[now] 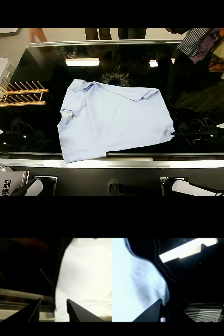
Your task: Fold the clothes and pants, and hang the long-sleeved shirts on hangers.
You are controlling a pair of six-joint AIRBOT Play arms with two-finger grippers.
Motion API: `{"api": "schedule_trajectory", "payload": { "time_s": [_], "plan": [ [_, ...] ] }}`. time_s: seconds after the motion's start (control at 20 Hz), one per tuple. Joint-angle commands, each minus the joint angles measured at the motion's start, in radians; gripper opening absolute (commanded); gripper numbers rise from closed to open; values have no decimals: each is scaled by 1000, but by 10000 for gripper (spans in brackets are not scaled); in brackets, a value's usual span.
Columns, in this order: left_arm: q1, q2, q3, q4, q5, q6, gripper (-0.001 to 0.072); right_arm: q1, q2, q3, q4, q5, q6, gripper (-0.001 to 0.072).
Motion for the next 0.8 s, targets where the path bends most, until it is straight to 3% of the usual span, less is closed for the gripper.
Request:
{"api": "schedule_trajectory", "payload": {
  "time_s": [0.0,0.45,0.75],
  "plan": [
    [-8,2,-100,-104,1,53,381,0,1,1,30,35,-6,40],
    [-137,-26,-161,-146,48,48,382,0,1,1,37,45,-5,40],
    [-150,-77,-161,-140,44,40,382,0,11,1,37,50,-4,40]
  ]
}}
